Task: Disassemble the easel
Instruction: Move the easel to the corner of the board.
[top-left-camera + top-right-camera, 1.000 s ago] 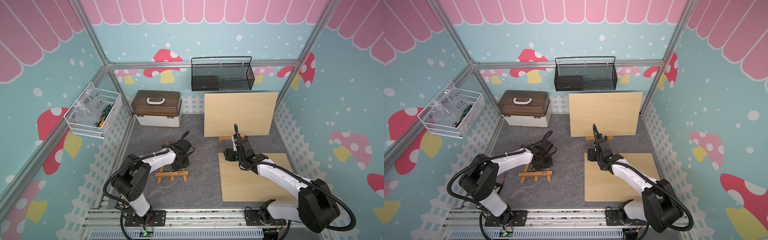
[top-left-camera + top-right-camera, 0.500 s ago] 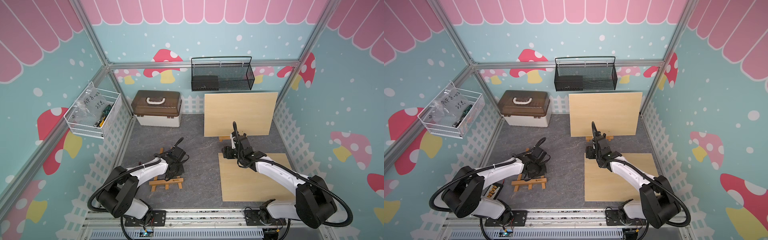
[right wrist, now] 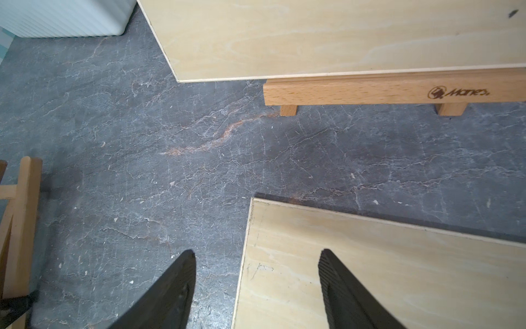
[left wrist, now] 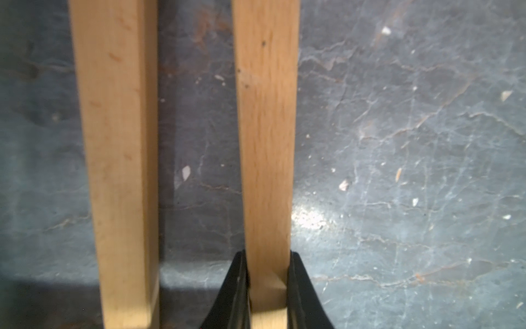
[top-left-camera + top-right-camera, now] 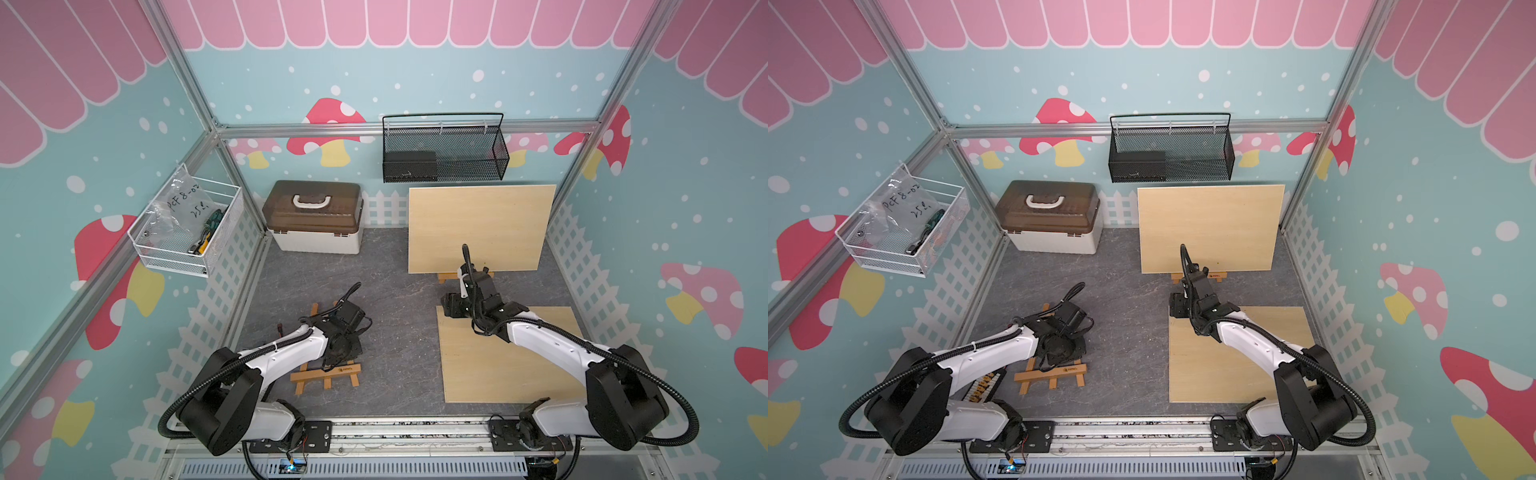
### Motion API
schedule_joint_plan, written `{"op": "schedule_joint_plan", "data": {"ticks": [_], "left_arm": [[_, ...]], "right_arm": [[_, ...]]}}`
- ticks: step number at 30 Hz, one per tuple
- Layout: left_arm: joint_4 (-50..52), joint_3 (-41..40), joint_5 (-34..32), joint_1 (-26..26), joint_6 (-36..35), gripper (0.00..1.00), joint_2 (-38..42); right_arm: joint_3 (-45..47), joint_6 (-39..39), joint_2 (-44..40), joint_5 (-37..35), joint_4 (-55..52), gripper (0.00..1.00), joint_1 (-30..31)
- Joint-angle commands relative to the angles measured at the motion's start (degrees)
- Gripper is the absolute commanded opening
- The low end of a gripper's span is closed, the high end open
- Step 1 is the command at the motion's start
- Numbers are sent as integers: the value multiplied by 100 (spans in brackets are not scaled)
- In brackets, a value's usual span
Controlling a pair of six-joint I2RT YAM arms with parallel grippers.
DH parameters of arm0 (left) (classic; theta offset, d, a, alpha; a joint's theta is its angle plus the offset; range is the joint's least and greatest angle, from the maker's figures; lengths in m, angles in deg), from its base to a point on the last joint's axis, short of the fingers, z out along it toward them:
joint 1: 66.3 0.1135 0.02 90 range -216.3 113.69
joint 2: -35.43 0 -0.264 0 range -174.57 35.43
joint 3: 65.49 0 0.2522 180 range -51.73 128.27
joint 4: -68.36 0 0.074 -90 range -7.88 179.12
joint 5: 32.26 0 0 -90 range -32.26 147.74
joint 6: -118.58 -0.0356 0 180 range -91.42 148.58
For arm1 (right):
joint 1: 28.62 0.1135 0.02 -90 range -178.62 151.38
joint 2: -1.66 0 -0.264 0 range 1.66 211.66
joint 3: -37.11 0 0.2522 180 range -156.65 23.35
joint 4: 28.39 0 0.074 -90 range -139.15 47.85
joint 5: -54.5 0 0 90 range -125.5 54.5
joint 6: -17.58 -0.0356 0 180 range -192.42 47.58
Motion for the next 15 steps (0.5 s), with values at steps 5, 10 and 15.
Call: {"op": "schedule_joint_plan", "data": {"ticks": [5, 10, 15], "left_arm": [[311, 70, -164, 30, 60, 32, 194], [332, 203, -123, 19, 31, 39, 216], [473, 303, -175, -42, 31, 45, 373]], "right_arm": [[-148, -83, -5, -466, 366, 73, -75], [-54, -118, -8, -546, 704, 78, -338], [109, -236, 40, -551, 1173, 83, -738]]}}
